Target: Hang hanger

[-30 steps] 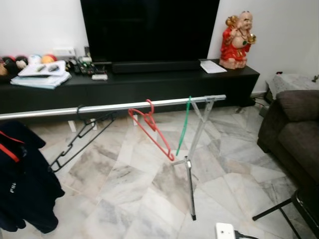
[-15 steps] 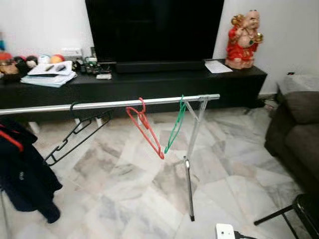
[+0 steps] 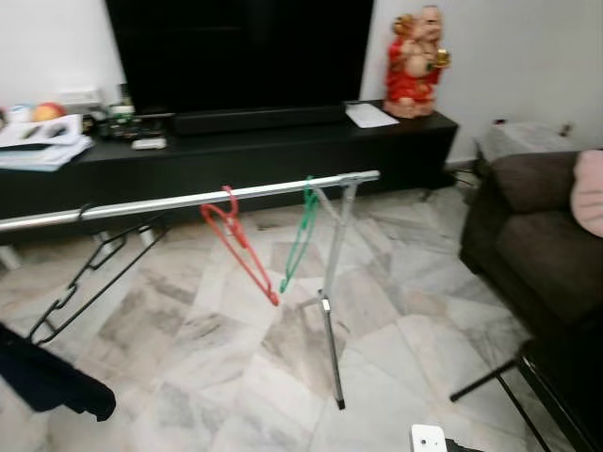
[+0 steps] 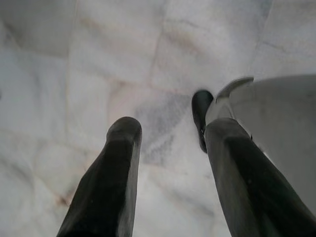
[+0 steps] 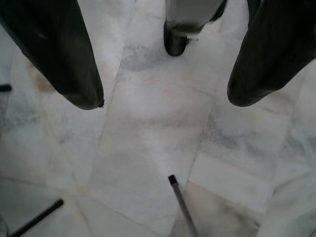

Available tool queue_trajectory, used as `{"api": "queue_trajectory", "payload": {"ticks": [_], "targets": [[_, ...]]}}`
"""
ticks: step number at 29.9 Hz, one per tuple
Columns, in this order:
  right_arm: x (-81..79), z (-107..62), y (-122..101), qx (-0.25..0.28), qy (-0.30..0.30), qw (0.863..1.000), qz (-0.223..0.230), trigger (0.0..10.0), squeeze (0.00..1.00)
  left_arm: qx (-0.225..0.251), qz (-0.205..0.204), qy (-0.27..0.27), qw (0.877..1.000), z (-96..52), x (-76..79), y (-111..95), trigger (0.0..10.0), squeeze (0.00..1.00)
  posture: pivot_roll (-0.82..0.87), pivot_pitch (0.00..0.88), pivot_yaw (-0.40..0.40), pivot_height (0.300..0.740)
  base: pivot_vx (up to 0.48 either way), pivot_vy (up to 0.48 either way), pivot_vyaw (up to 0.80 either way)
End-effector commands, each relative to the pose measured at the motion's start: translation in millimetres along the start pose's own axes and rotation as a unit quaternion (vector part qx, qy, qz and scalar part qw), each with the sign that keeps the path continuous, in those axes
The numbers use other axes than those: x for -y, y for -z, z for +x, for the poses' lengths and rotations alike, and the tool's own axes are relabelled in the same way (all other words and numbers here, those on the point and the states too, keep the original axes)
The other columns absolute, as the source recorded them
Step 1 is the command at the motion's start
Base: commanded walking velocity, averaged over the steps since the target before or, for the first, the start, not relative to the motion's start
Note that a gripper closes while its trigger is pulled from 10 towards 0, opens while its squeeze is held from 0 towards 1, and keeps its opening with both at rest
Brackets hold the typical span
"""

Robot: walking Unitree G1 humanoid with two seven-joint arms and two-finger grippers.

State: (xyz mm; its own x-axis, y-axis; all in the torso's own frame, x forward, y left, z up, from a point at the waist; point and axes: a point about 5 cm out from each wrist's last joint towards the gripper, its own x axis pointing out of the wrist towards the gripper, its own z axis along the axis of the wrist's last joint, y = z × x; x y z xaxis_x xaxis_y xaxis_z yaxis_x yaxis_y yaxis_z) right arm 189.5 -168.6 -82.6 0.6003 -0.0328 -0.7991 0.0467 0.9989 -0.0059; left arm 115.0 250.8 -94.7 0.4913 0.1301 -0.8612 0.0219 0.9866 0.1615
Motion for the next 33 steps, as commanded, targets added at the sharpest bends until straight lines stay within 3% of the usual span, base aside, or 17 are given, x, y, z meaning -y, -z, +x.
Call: {"api": "queue_trajectory", "payload": {"ticks": [1, 12, 20, 30, 33], "targets": [[4.1, -0.6, 3, -0.008, 0.006, 1.000, -0.004, 10.0, 0.00, -0.012, -0.002, 0.009, 1.000, -0.8, 9.5, 8, 10.0, 0.00, 0.09, 0.000, -0.015, 0.740, 0.000, 0.000, -0.79], [4.1, -0.9, 5, -0.010, 0.008, 1.000, -0.006, 10.0, 0.00, -0.018, 0.003, 0.008, 1.000, -3.9, 5.7, 16, 10.0, 0.00, 0.09, 0.000, -0.011, 0.740, 0.000, 0.000, -0.79], [3.3, -0.8, 4, -0.009, 0.010, 1.000, -0.004, 10.0, 0.00, -0.012, 0.001, 0.005, 1.000, -3.0, -1.2, 11, 10.0, 0.00, 0.09, 0.000, -0.004, 0.740, 0.000, 0.000, -0.79], [3.1, -0.3, 2, -0.004, 0.015, 1.000, 0.001, 10.0, 0.00, 0.000, -0.009, 0.012, 1.000, 0.2, 7.7, 2, 10.0, 0.00, 0.08, 0.000, -0.002, 0.740, 0.000, 0.000, -0.78], [3.7, -0.3, -1, 0.005, 0.017, 1.000, 0.005, 10.0, 0.00, 0.000, -0.013, 0.014, 1.000, 0.5, 9.3, 2, 10.0, 0.00, 0.08, 0.000, -0.002, 0.740, 0.000, 0.000, 0.00]]}}
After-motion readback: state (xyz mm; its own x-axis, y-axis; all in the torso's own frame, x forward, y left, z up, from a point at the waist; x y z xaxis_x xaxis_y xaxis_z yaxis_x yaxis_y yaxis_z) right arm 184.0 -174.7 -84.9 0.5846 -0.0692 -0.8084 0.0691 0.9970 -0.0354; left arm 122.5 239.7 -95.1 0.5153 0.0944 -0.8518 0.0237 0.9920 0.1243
